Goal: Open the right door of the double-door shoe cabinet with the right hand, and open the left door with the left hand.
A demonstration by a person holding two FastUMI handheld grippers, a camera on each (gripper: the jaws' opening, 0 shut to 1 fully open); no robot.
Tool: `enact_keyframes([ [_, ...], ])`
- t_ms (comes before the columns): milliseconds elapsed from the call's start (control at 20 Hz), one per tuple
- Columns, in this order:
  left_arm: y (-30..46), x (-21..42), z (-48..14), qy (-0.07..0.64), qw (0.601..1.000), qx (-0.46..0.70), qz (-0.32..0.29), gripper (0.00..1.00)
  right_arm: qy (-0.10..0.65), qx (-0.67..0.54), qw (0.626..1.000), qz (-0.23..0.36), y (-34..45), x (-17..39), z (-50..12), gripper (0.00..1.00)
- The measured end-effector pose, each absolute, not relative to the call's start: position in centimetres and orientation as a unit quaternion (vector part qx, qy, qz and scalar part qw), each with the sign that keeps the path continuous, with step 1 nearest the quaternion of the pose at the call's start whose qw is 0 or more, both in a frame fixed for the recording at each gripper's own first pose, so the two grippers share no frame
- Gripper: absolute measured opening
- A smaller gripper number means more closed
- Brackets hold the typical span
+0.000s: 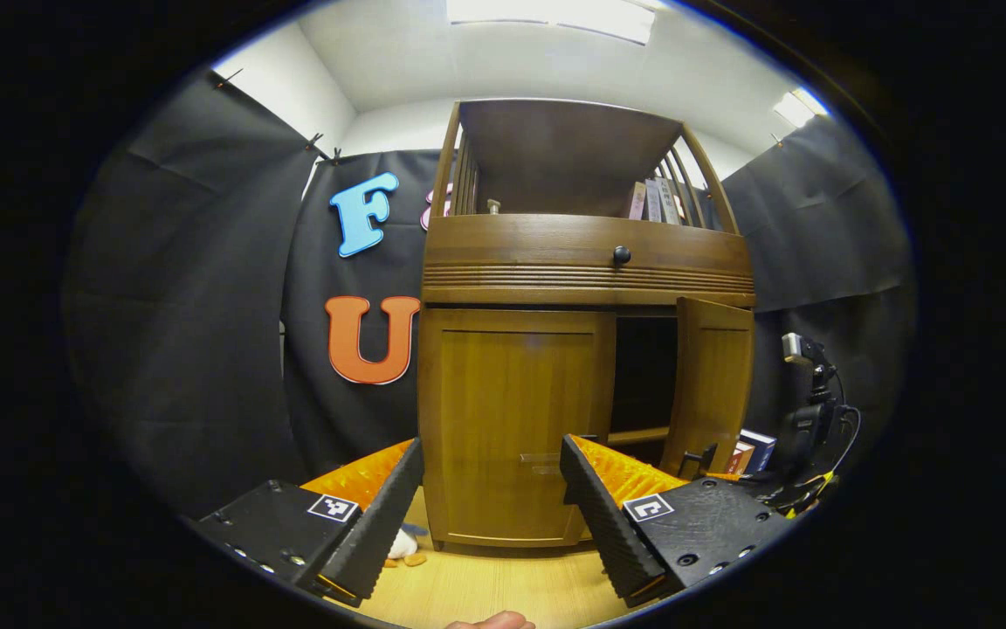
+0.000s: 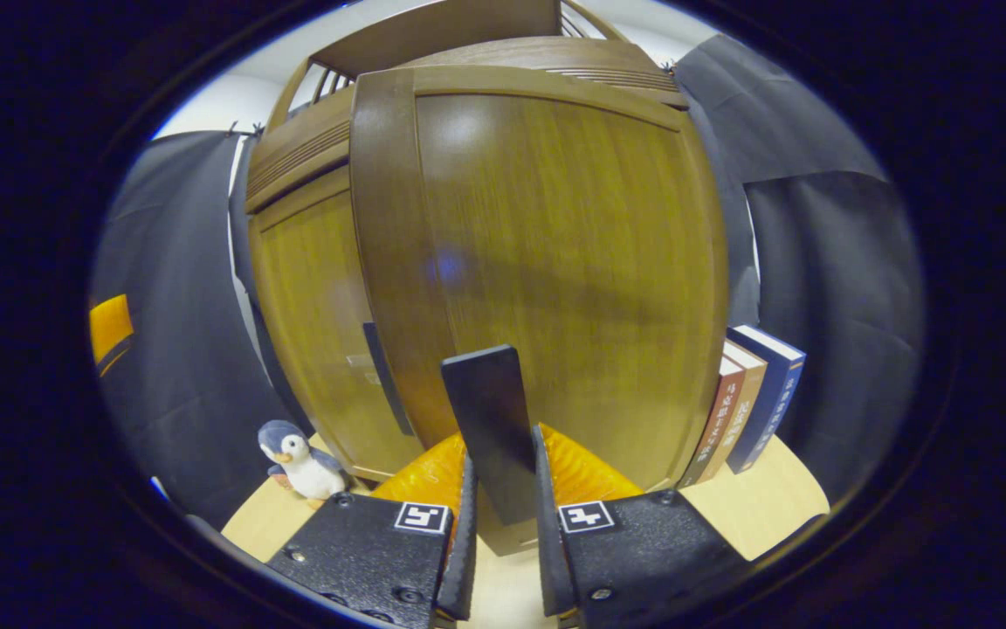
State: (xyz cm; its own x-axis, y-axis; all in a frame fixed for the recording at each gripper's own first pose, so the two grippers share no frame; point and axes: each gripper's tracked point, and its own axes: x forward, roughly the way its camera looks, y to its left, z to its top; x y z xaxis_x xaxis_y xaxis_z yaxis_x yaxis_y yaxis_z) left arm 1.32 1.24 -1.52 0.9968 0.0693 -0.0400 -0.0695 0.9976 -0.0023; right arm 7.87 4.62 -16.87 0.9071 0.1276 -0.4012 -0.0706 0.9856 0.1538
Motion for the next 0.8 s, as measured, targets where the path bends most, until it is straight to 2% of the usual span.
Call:
enact_keyframes([
  [450, -1.4, 2.0, -1.6, 0.015, 1.000, -0.005, 0.003, 0.94, 0.211, 0.077, 0.974, 0.021, 1.0, 3.6, -16.2, 0.33],
  [500, -1.8, 2.0, -1.7, 0.016, 1.000, -0.006, -0.001, 1.00, 0.211, 0.075, 0.975, 0.018, 0.6, 3.3, -16.2, 0.32],
  [550, -2.2, 2.1, -1.7, 0.017, 1.000, -0.006, -0.005, 0.94, 0.211, 0.071, 0.975, 0.016, 0.4, 3.1, -16.2, 0.29],
  [600, -2.5, 2.2, -1.8, 0.017, 1.000, -0.006, -0.009, 0.94, 0.211, 0.070, 0.975, 0.013, 0.1, 2.9, -16.1, 0.29],
  [650, -2.7, 2.2, -1.8, 0.017, 1.000, -0.005, -0.011, 1.00, 0.211, 0.070, 0.975, 0.011, -0.2, 2.7, -16.0, 0.28],
  [700, -3.0, 2.4, -1.9, 0.018, 1.000, -0.005, -0.013, 0.94, 0.211, 0.071, 0.975, 0.009, -0.4, 2.4, -16.0, 0.28],
  [750, -3.2, 2.4, -1.9, 0.019, 1.000, -0.005, -0.014, 1.00, 0.211, 0.071, 0.975, 0.008, -0.5, 2.3, -15.9, 0.27],
  [800, -3.4, 2.4, -2.0, 0.020, 1.000, -0.006, -0.016, 0.94, 0.211, 0.070, 0.975, 0.007, -0.8, 2.1, -15.9, 0.27],
])
